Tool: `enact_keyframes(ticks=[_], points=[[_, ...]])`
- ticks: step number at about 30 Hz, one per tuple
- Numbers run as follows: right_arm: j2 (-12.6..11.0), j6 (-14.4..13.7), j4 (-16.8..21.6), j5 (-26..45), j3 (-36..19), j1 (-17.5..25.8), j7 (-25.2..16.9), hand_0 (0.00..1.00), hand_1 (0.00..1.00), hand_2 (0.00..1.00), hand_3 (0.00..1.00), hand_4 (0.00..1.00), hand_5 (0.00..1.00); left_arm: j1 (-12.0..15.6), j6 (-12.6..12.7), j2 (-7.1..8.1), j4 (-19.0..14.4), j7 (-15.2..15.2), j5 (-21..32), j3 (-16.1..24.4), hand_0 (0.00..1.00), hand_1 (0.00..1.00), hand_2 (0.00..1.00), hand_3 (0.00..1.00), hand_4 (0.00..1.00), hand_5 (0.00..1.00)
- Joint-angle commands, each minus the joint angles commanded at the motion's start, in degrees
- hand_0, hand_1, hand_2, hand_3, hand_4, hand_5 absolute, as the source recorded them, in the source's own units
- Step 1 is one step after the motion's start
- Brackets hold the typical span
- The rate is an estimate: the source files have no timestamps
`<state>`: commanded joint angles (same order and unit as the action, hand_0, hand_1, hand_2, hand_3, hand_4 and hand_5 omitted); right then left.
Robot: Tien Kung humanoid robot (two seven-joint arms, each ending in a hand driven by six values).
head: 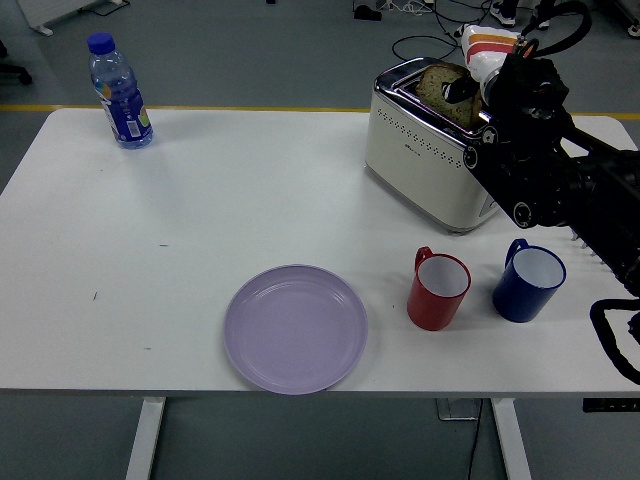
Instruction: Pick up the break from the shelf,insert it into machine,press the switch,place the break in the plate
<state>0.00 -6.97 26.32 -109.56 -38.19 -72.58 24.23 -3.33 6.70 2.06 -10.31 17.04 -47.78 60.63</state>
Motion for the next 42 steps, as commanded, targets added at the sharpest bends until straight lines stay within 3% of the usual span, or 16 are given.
enact_keyframes(ticks=[2, 7, 8, 13, 14, 19, 20, 25, 26, 31, 32, 37, 38, 42], points=[[0.0, -0.1, -0.4, 0.5, 0.4, -0.1, -0.1, 0.786, 0.737, 0.782, 0.846, 0.711, 0.261, -0.1, 0.0, -0.02, 0.0, 0.0, -0.1, 0.1, 0.416, 0.491, 0.573, 0.683, 0.517, 0.998], [0.0, -0.3, -2.2, 2.6, 1.5, -0.3, -0.6, 0.786, 0.737, 0.782, 0.846, 0.711, 0.261, -0.2, 0.1, -0.04, 0.0, 0.0, -0.3, 0.3, 0.416, 0.491, 0.573, 0.683, 0.517, 0.998], [0.0, -0.4, -2.5, 3.0, 1.7, -0.3, -0.8, 0.707, 0.675, 0.702, 0.802, 0.701, 0.253, -0.2, 0.1, -0.02, 0.0, 0.0, -0.3, 0.3, 0.415, 0.489, 0.571, 0.682, 0.518, 0.998], [0.0, -1.3, -2.8, 4.2, 2.7, -0.1, -1.9, 0.707, 0.675, 0.702, 0.802, 0.701, 0.253, -0.4, 0.2, -0.03, 0.0, 0.0, -0.7, 0.6, 0.415, 0.489, 0.571, 0.682, 0.518, 0.998], [0.0, -1.5, -2.8, 4.4, 2.9, -0.1, -2.1, 0.602, 0.607, 0.609, 0.728, 0.685, 0.242, -0.4, 0.2, -0.02, 0.0, 0.0, -0.7, 0.6, 0.415, 0.487, 0.57, 0.679, 0.518, 0.998], [0.0, -2.6, -2.6, 6.0, 4.4, 0.3, -3.6, 0.602, 0.607, 0.609, 0.728, 0.685, 0.242, -0.4, 0.2, -0.03, 0.0, 0.1, -0.9, 0.8, 0.415, 0.487, 0.57, 0.679, 0.518, 0.998], [0.0, -2.6, -2.6, 6.3, 4.6, 0.3, -3.7, 0.483, 0.518, 0.532, 0.672, 0.663, 0.224, -0.4, 0.2, -0.03, 0.0, 0.1, -1.0, 0.8, 0.415, 0.487, 0.57, 0.679, 0.518, 0.998], [0.0, -2.7, -2.3, 7.4, 5.7, 0.6, -4.3, 0.483, 0.518, 0.532, 0.672, 0.663, 0.224, -0.4, 0.2, -0.06, 0.0, 0.1, -1.0, 0.8, 0.415, 0.487, 0.57, 0.679, 0.518, 0.998], [0.0, -2.9, -2.3, 7.3, 5.8, 0.6, -4.4, 0.365, 0.433, 0.464, 0.599, 0.627, 0.187, -0.4, 0.2, -0.07, 0.0, 0.1, -1.0, 0.9, 0.415, 0.486, 0.566, 0.677, 0.519, 0.998], [0.0, -4.5, -2.0, 6.5, 5.8, 0.6, -5.1, 0.365, 0.433, 0.464, 0.599, 0.627, 0.187, -0.4, 0.1, -0.04, 0.0, 0.1, -1.1, 0.9, 0.415, 0.486, 0.566, 0.677, 0.519, 0.998], [0.0, -5.1, -1.8, 6.1, 5.8, 0.6, -5.3, 0.275, 0.356, 0.426, 0.525, 0.517, 0.091, -0.4, 0.2, -0.05, 0.0, 0.1, -1.1, 0.9, 0.413, 0.486, 0.565, 0.677, 0.519, 0.998], [0.0, -6.1, -1.9, 4.8, 6.2, 0.7, -5.1, 0.275, 0.356, 0.426, 0.525, 0.517, 0.091, -0.4, 0.2, -0.04, 0.0, 0.2, -1.1, 0.9, 0.413, 0.486, 0.565, 0.677, 0.519, 0.998], [0.0, -6.2, -2.0, 4.5, 6.4, 0.8, -5.1, 0.241, 0.329, 0.397, 0.512, 0.441, 0.002, -0.3, 0.2, -0.05, 0.0, 0.2, -1.1, 0.9, 0.415, 0.487, 0.565, 0.677, 0.519, 0.998], [0.0, -6.7, -1.5, 3.6, 6.3, 1.3, -5.0, 0.241, 0.329, 0.397, 0.512, 0.441, 0.002, -0.2, 0.2, -0.06, 0.0, 0.2, -1.3, 1.0, 0.415, 0.487, 0.565, 0.677, 0.519, 0.998]])
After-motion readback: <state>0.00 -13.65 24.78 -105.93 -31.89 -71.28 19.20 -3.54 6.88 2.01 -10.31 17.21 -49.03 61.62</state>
